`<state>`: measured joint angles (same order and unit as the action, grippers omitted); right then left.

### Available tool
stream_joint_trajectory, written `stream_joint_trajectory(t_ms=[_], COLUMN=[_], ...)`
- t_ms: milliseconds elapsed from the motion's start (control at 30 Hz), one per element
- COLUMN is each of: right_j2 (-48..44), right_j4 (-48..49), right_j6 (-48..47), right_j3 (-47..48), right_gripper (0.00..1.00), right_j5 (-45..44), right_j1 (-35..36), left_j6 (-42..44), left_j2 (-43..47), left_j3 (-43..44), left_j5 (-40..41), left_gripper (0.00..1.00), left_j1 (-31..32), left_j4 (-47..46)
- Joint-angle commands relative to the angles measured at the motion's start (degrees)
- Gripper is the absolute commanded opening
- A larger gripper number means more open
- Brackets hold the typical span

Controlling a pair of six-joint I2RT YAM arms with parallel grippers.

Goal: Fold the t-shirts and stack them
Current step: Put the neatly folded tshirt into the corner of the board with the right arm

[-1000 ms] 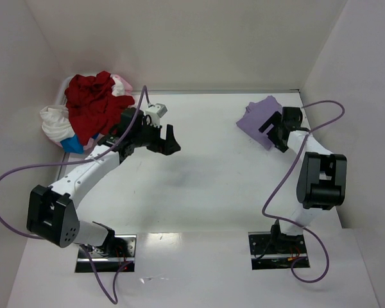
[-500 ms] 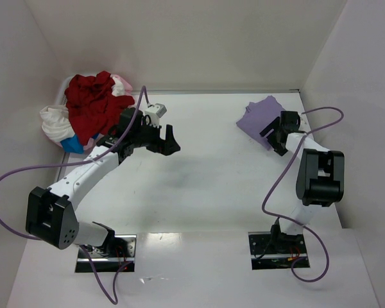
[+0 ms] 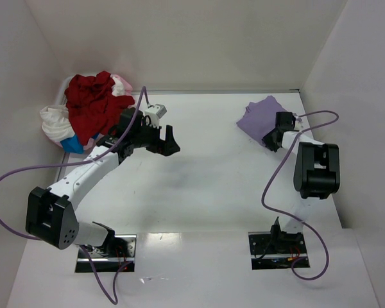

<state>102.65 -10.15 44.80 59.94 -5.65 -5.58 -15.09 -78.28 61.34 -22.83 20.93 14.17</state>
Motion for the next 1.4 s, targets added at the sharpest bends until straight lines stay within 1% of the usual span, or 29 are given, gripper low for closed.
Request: stream_joint_trajectory(t_ms=[0,67,100,133,300,500,567,833,867,900,933,1033,1100,1167,1267,1367], right_j2=[2.3,2.8,3.3,3.3,5.9,11.0,13.3,18.7,18.7,20.2,20.2,21.7,22.4,23.6,23.6,23.6], right_j4=[2.1,2.7,2.7,3.2,5.7,6.2,6.2,4.4,3.6,3.6,3.6,5.0,5.1,6.1,7.3,9.0], right_j6=[3.4,4.3,5.3,5.8,8.5,11.4,12.1,14.2,14.2,14.2,14.2,15.1,15.8,16.4,16.4,14.4], right_j3=[2.5,3.1,3.1,3.1,5.3,10.8,13.5,23.4,24.3,25.0,25.7,26.7,26.7,27.4,27.4,27.4], right_gripper=[0.25,0.17,0.17,0.14,0.13,0.21,0.21,0.23,0.28,0.3,0.32,0.32,0.35,0.35,0.42,0.45], right_j5=[-2.1,-2.1,-2.1,-2.1,0.5,0.5,0.5,-5.3,-6.1,-6.1,-6.1,-4.8,-4.1,-3.6,-3.0,-1.3], right_j1=[1.4,1.4,1.4,1.9,2.9,4.0,4.0,4.0,4.0,4.0,4.0,4.0,4.0,4.0,4.0,3.5], left_j6=[0.9,0.9,0.9,0.9,0.9,0.9,0.9,0.9,0.9,0.9,0.9,0.9,0.9,0.9,0.9,0.9], left_j2=[1.7,1.7,1.7,2.3,2.3,2.3,2.3,1.2,1.2,1.2,0.7,0.7,0.1,0.1,0.1,0.1], left_j3=[0.9,0.9,0.9,0.9,0.9,0.9,0.9,0.9,1.4,1.4,1.4,1.4,1.4,1.9,1.9,1.9], left_j5=[-0.8,-0.8,-0.8,-0.8,-1.3,-1.9,-1.9,-1.3,-1.3,-1.3,-1.3,-1.3,-1.3,-1.3,-1.3,-1.3], left_gripper=[0.99,0.99,0.99,0.99,0.99,0.99,0.99,0.99,0.99,0.99,0.99,0.99,0.99,0.99,0.99,0.99], left_j1=[-0.3,-0.3,-0.3,-0.3,-0.3,-0.3,-0.3,-0.3,-0.3,-0.3,-0.3,-0.3,-0.3,-0.3,-0.3,-0.3], left_j4=[-0.8,-0.8,-0.8,-0.8,-0.8,-0.8,-0.8,-0.8,-0.8,-0.3,-0.3,-0.3,-0.3,-0.3,-0.3,-0.3])
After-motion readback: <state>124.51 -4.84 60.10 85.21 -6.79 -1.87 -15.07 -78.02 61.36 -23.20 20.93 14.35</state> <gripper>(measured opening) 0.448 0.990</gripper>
